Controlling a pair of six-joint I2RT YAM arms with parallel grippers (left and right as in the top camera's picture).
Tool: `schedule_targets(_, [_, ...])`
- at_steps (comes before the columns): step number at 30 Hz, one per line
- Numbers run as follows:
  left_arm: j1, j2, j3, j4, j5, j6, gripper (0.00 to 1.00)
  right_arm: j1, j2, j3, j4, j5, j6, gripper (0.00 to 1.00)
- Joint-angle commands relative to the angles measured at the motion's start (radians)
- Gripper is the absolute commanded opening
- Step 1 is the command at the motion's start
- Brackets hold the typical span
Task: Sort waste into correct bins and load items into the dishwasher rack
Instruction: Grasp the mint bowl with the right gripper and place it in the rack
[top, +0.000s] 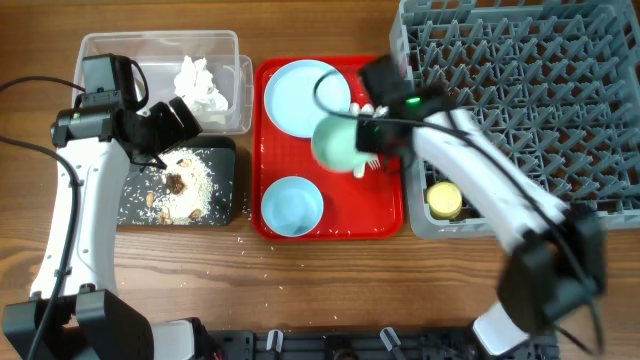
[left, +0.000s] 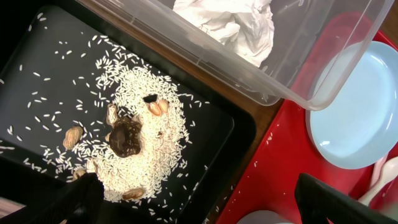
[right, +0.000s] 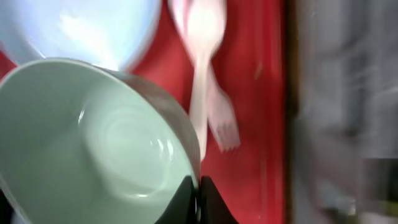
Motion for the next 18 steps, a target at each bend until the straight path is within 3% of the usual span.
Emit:
schedule_targets(1, [0.006, -0.001, 0.010, 0.000, -0.006, 0.005, 1.00, -0.047, -0.208, 0.054, 0.002, 0.288, -0.037, 0.04])
schedule_targets(2, [0.006, -0.001, 0.010, 0.000, -0.006, 0.005, 1.00, -0.067, -0.242, 0.054, 0.021, 0.476, -0.037, 0.04])
schedule_targets(3, [0.006, -0.001, 0.010, 0.000, -0.006, 0.005, 1.00, -0.100, -0.215, 0.054, 0.087, 0.799, -0.058, 0.04])
schedule_targets(4, [0.006, -0.001, 0.010, 0.000, -0.006, 0.005, 1.00, -0.113, -0.193, 0.053, 0.140, 0.857, -0.114, 0.04])
schedule_targets(9, [0.006, -0.001, 0.010, 0.000, -0.006, 0.005, 1.00, -0.179, -0.002, 0.053, 0.617, 0.979, -0.621, 0.04])
schedule_targets(13, [0.006, -0.001, 0.010, 0.000, -0.006, 0.005, 1.00, -0.186, 0.206, 0.053, 1.098, 0.982, -1.128, 0.04])
schedule_targets(18, [0.006, -0.001, 0.010, 0.000, -0.006, 0.005, 1.00, -0.186, 0.390, 0.053, 1.342, 0.982, -1.361, 0.04])
